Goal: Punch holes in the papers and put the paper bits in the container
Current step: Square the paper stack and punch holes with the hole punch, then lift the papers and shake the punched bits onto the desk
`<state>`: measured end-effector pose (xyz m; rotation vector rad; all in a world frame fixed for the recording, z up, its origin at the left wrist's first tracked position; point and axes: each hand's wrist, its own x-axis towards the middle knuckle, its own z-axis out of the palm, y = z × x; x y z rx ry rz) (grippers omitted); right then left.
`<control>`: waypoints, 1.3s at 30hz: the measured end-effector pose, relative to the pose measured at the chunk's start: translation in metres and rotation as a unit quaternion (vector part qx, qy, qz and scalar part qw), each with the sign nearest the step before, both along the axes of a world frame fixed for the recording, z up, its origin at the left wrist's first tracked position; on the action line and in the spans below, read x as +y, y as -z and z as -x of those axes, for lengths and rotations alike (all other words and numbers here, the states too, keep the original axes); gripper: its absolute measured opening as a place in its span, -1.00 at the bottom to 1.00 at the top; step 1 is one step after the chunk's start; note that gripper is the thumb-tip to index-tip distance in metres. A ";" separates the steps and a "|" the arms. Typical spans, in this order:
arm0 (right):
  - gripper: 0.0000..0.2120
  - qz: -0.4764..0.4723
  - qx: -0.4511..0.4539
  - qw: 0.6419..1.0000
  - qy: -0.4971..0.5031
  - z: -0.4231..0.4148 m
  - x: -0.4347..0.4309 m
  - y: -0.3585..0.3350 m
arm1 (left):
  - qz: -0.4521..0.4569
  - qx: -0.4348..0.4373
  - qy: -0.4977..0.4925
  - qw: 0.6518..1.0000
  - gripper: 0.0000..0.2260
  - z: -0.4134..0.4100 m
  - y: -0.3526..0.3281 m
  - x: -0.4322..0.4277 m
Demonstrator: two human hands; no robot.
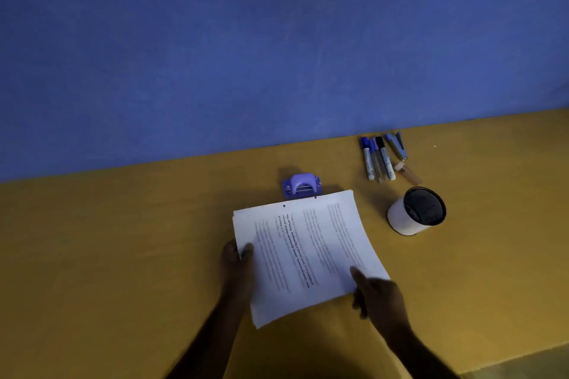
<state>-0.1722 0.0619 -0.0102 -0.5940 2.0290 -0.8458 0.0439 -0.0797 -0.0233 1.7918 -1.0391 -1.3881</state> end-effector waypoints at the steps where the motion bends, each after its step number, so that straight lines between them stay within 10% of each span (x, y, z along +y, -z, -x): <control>1: -0.42 -0.037 -0.033 0.999 0.009 -0.003 0.015 0.000 | -0.009 0.006 -0.005 1.000 -0.76 0.000 -0.001 0.002; 5: -0.60 -0.075 -0.245 0.964 0.070 -0.022 0.029 -0.004 | -0.011 0.022 -0.027 0.999 -0.73 0.003 -0.006 0.008; 11: -0.54 0.171 -0.477 0.850 0.147 -0.045 0.000 -0.010 | 0.001 0.057 -0.039 0.998 -0.70 0.007 -0.015 0.024; 19: -0.61 0.293 -0.365 0.877 0.104 -0.013 -0.023 -0.034 | 0.043 0.169 0.115 0.978 -0.72 -0.016 -0.037 0.033; 32: -0.52 0.316 -0.261 0.907 -0.095 0.040 -0.052 -0.067 | 0.128 0.091 0.342 0.927 -0.74 0.009 -0.106 -0.070; 39: -0.58 0.323 -0.133 0.932 -0.096 0.050 -0.069 -0.079 | 0.167 0.101 0.309 0.931 -0.79 0.019 -0.103 -0.061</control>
